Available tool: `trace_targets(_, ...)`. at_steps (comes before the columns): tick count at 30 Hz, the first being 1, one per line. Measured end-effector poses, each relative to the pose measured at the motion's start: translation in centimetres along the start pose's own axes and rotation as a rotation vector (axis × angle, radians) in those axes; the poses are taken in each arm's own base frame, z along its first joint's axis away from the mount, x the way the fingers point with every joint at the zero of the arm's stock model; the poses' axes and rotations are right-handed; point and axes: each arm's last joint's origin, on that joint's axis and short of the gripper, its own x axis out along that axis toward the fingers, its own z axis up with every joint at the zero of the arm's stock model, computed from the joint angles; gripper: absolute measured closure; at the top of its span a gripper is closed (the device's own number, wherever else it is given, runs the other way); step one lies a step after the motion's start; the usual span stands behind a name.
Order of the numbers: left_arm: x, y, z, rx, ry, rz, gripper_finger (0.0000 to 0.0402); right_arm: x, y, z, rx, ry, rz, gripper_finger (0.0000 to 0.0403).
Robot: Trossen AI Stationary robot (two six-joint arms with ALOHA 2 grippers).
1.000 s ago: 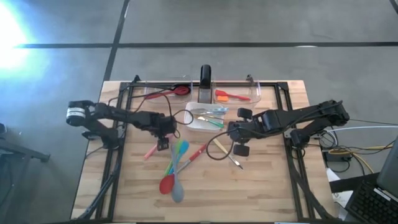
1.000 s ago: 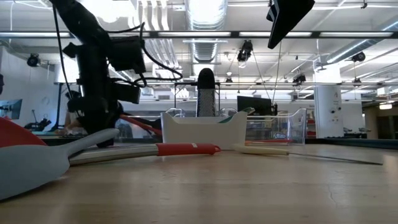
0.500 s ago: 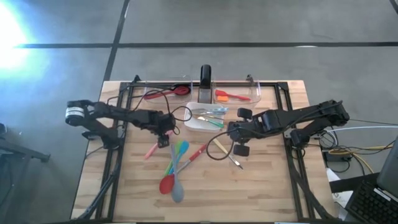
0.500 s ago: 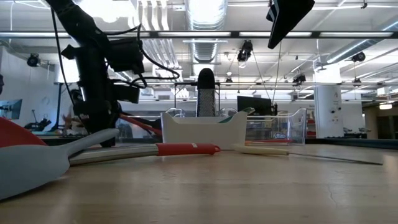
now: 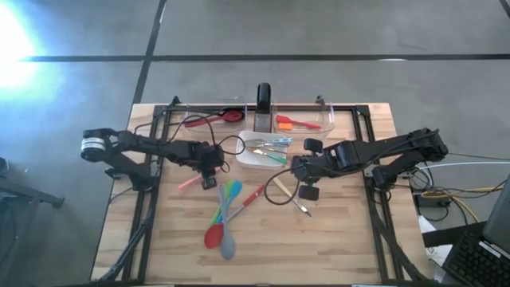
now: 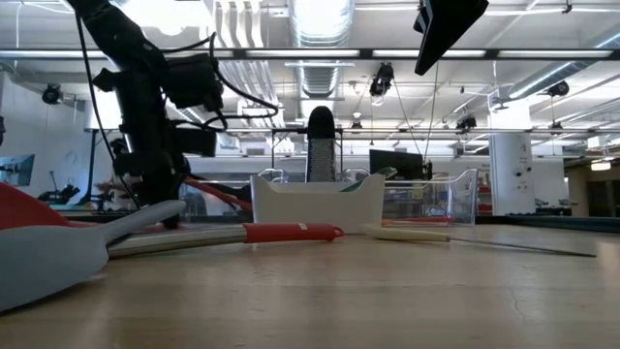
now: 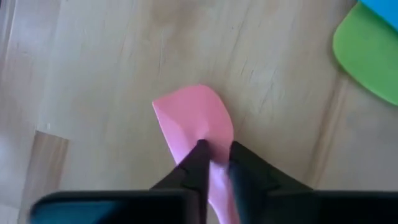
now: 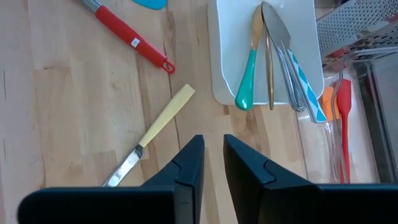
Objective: Pick & Place Kitchen Items
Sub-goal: Put the pink spatula into the right transparent bin
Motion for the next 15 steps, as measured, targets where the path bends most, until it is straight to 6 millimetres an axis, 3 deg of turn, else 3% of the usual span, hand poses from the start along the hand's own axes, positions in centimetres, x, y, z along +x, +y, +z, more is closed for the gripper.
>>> trace_targets(4, -0.33, -0.05, 0.05, 0.000, -0.022, -0.033, 0.0393, 0.00, 0.00, 0.00, 0.000, 0.000, 0.000, 0.0351)
trace_targets(15, -0.69, -0.02, 0.11, 0.006, -0.040, -0.051, 0.0386, 0.00, 0.00, 0.01, 0.000, -0.001, 0.000, 0.0351)
